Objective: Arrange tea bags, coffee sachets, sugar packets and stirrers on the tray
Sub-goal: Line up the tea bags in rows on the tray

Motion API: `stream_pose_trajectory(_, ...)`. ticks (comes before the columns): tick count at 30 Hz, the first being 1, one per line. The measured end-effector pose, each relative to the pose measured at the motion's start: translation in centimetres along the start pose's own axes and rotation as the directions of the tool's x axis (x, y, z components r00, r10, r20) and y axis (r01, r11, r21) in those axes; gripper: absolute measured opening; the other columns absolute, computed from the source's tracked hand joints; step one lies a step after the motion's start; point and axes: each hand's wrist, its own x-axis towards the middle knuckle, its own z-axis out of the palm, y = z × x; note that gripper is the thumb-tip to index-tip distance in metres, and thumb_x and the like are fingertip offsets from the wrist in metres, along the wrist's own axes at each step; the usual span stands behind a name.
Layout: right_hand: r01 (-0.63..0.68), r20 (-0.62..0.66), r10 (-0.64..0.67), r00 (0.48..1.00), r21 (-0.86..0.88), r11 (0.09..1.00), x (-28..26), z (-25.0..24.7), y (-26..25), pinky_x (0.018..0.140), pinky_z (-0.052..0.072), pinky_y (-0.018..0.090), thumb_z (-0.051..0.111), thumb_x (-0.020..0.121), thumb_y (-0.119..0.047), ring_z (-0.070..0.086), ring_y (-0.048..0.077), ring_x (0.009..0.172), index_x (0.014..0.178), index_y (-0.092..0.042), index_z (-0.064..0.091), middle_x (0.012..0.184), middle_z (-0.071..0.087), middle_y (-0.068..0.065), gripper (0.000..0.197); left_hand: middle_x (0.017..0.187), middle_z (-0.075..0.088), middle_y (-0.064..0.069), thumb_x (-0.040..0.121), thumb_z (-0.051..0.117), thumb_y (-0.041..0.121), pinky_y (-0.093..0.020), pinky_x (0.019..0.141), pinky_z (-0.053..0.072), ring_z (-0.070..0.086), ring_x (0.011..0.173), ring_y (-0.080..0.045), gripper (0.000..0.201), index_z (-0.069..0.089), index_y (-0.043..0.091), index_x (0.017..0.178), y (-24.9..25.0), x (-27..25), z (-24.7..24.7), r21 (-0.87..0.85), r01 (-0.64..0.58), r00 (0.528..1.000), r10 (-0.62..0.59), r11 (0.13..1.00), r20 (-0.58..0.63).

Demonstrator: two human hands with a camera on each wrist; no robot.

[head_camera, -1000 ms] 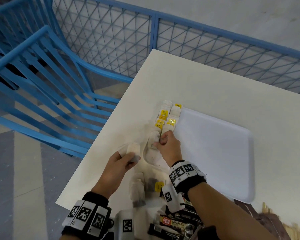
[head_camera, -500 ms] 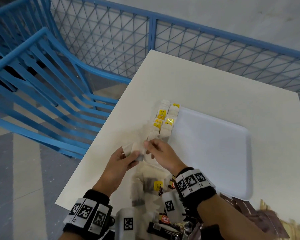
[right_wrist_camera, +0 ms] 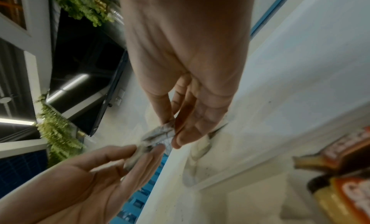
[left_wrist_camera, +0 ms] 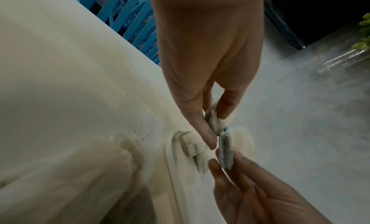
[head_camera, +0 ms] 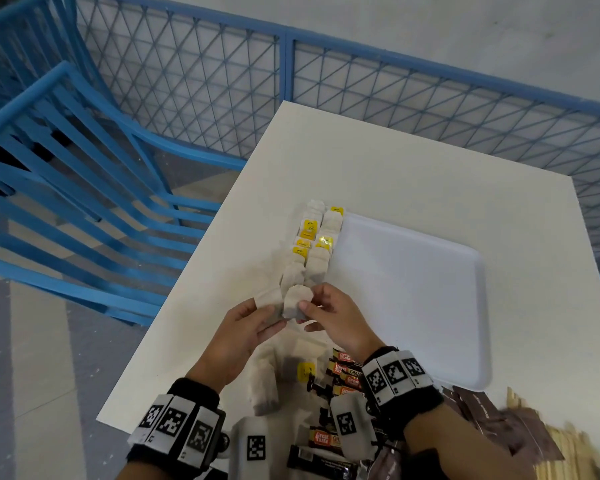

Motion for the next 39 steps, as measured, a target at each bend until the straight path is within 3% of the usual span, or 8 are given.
stream_pose_trajectory(4,-0.033,-0.071,0.040,0.997,0.101,0.994,0.2,-1.5,0.0,0.059,0.054,0.025,0.058,0.090,-0.009,0.066,0.016,0.066,0.097,-0.005,0.053,0.090,0.064,0.014,0.010,0.102,0.072,-0.009,0.096,0.045,0.005,-0.027,0.083,0.056,0.068,0.097,-0.023,0.022,0.063,0.004,0.108,0.1,0.4,-0.2,0.023,0.007,0.999,-0.006,1.000,-0.051)
stream_pose_trajectory(13,-0.042,-0.140,0.056,0.989,0.102,0.994,1.4,-3.3,0.7,0.065,0.055,0.019,0.063,0.085,-0.005,0.062,0.016,0.073,0.101,0.002,0.059,0.088,0.062,0.010,0.017,0.086,0.067,-0.002,0.090,0.059,0.017,-0.024,0.076,0.043,0.058,0.080,-0.011,0.015,0.068,0.007,0.097,0.0,1.5,-0.2,0.344,-0.008,0.985,0.067,0.939,-0.158)
stream_pose_trajectory(18,-0.069,-0.216,0.061,0.974,-0.033,0.997,2.3,-3.6,0.7,0.057,0.051,0.017,0.065,0.084,-0.007,0.059,0.014,0.068,0.085,-0.015,0.059,0.079,0.064,0.004,0.010,0.086,0.067,-0.001,0.089,0.061,0.019,-0.017,0.067,0.042,0.056,0.075,-0.007,0.012,0.071,0.012,0.093,0.2,2.7,-0.2,0.459,-0.032,0.983,0.111,0.888,-0.146)
stream_pose_trajectory(21,-0.076,-0.256,0.042,0.966,-0.127,0.989,2.9,-3.6,1.1,0.058,0.047,0.019,0.069,0.082,-0.014,0.060,0.015,0.070,0.088,-0.019,0.057,0.081,0.068,0.005,0.014,0.080,0.069,-0.001,0.085,0.066,0.013,-0.010,0.063,0.044,0.059,0.071,-0.005,0.005,0.071,0.012,0.084,0.3,3.7,0.0,0.548,-0.055,0.981,0.146,0.835,-0.124)
stream_pose_trajectory(25,-0.084,-0.312,0.042,0.949,-0.121,0.989,3.3,-3.3,1.6,0.060,0.051,0.023,0.069,0.082,-0.012,0.061,0.017,0.066,0.089,-0.016,0.054,0.083,0.068,0.012,0.017,0.086,0.073,-0.004,0.079,0.074,0.017,-0.029,0.080,0.051,0.067,0.086,-0.020,0.008,0.069,0.013,0.083,0.0,5.5,-0.5,0.657,-0.042,0.977,0.168,0.753,-0.130)
stream_pose_trajectory(30,-0.057,-0.344,-0.007,0.939,-0.175,0.983,3.3,-3.0,1.9,0.056,0.049,0.020,0.069,0.081,-0.010,0.061,0.015,0.062,0.088,-0.015,0.053,0.080,0.066,0.011,0.018,0.074,0.065,0.001,0.077,0.074,0.014,-0.004,0.059,0.040,0.057,0.070,-0.010,0.009,0.065,0.013,0.079,-0.2,6.3,0.0,0.826,-0.084,0.964,0.255,0.558,-0.075)
stream_pose_trajectory(36,-0.046,-0.357,-0.051,0.933,-0.259,0.965,3.7,-2.6,1.9,0.057,0.042,0.010,0.073,0.078,-0.016,0.056,0.013,0.069,0.089,-0.016,0.055,0.080,0.064,0.007,0.021,0.069,0.058,-0.001,0.077,0.073,0.007,-0.005,0.058,0.039,0.052,0.065,-0.012,0.014,0.059,0.011,0.074,-0.1,6.7,0.5,0.881,-0.146,0.943,0.332,0.451,-0.013)
stream_pose_trajectory(39,-0.038,-0.368,-0.070,0.927,-0.278,0.960,3.9,-2.4,1.8,0.054,0.042,0.006,0.072,0.078,-0.015,0.054,0.011,0.067,0.089,-0.016,0.054,0.078,0.061,0.005,0.021,0.076,0.060,-0.005,0.078,0.072,0.009,-0.016,0.063,0.043,0.055,0.070,-0.020,0.014,0.058,0.011,0.081,-0.2,6.8,0.4,0.892,-0.141,0.938,0.345,0.429,-0.017)
